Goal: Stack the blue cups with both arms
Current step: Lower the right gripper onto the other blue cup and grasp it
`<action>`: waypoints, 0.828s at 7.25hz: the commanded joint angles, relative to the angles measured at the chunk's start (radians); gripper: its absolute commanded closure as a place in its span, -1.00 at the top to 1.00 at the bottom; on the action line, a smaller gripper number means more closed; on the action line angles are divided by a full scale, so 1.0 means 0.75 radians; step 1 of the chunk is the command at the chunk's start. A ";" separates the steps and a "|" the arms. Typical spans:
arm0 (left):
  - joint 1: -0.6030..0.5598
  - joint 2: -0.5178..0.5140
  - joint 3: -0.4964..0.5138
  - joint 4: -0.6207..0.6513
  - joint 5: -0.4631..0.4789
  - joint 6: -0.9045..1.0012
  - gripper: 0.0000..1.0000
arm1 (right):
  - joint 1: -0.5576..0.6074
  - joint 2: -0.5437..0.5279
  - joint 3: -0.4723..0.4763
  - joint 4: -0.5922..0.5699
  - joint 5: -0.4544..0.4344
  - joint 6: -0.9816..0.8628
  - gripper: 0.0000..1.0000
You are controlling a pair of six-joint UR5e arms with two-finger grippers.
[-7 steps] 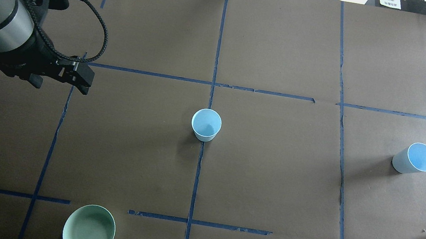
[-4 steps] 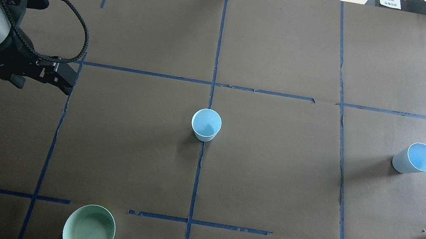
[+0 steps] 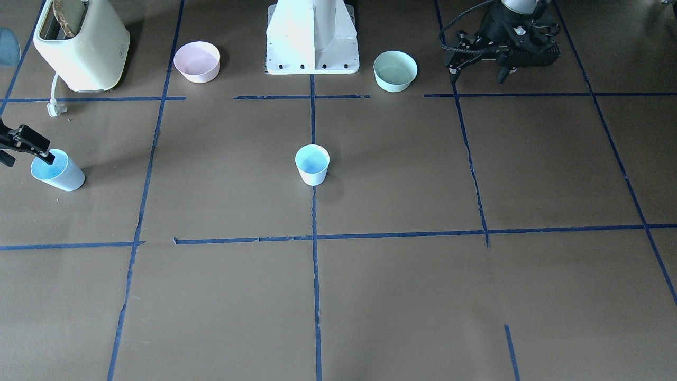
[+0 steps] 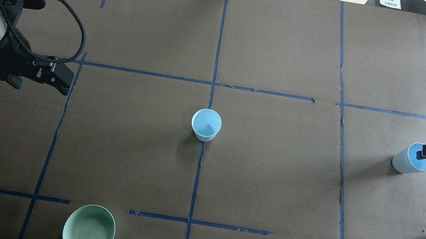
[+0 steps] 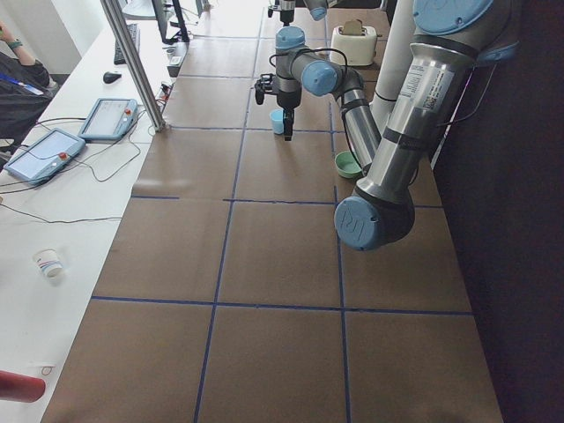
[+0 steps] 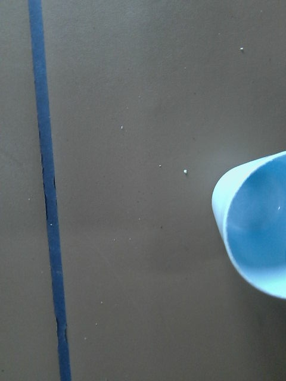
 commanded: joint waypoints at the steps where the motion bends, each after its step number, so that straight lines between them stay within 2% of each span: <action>1: 0.000 0.000 -0.004 0.000 0.000 0.000 1.00 | -0.005 0.002 -0.031 -0.001 -0.002 0.001 0.99; 2: 0.000 0.002 -0.008 0.000 0.000 -0.002 1.00 | -0.005 0.000 -0.031 -0.003 -0.002 0.003 0.86; 3: 0.000 0.002 -0.010 0.000 0.000 0.000 1.00 | -0.005 0.000 -0.033 -0.007 -0.002 0.007 0.41; 4: 0.000 0.002 -0.010 0.000 0.000 -0.002 1.00 | -0.003 0.000 -0.033 -0.007 -0.002 0.017 -0.45; 5: 0.000 0.002 -0.010 0.000 0.000 -0.002 1.00 | -0.003 0.000 -0.031 -0.007 -0.002 0.015 -0.99; 6: 0.000 0.002 -0.010 0.000 0.000 -0.002 1.00 | -0.003 0.000 -0.027 -0.007 0.000 0.015 -1.00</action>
